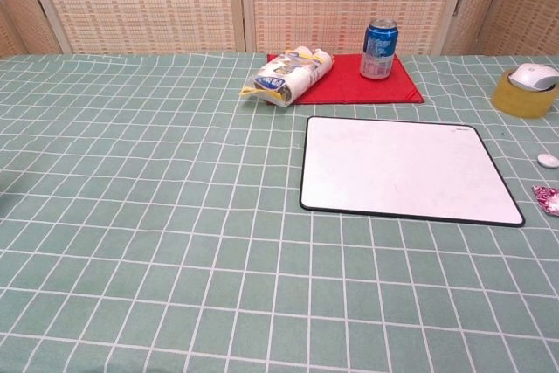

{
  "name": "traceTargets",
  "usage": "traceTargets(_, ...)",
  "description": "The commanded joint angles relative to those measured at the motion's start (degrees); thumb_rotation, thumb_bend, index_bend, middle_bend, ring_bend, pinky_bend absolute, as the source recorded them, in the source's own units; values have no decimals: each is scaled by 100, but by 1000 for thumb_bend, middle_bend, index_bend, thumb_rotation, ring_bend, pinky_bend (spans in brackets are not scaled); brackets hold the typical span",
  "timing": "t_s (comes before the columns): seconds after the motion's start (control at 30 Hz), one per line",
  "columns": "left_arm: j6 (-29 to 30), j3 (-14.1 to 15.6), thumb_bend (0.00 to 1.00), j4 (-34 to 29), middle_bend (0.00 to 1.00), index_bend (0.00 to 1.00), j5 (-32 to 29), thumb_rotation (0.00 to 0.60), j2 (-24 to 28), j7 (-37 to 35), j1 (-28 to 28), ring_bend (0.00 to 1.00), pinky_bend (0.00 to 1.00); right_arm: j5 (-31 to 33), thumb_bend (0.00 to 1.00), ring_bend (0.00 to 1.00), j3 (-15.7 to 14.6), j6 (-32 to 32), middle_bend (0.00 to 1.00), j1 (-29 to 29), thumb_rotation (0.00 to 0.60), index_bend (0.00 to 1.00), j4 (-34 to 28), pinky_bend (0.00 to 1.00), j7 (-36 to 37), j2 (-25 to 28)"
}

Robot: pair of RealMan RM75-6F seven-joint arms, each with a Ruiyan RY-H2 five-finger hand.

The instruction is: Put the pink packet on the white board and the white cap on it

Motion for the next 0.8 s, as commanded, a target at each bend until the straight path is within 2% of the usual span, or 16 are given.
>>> traceTargets(0.03, -5, -2, 278, 0, 0, 0, -2, 600, 0, -7, -2, 0, 119, 31, 201, 994, -18, 1, 983, 16, 600, 317, 29, 1000, -25, -23)
traceTargets(0.5, -3, -13, 278, 11, 0, 0, -7, 600, 1, -61, -8, 0, 108, 312, 205, 998, -86, -80, 988, 138, 600, 313, 134, 1000, -226, -138)
traceTargets(0.8, -34, -13, 278, 3, 0, 0, -16, 600, 6, -105, -14, 0, 108, 367, 238, 1000, -110, -64, 998, 167, 600, 378, 151, 1000, -228, -164)
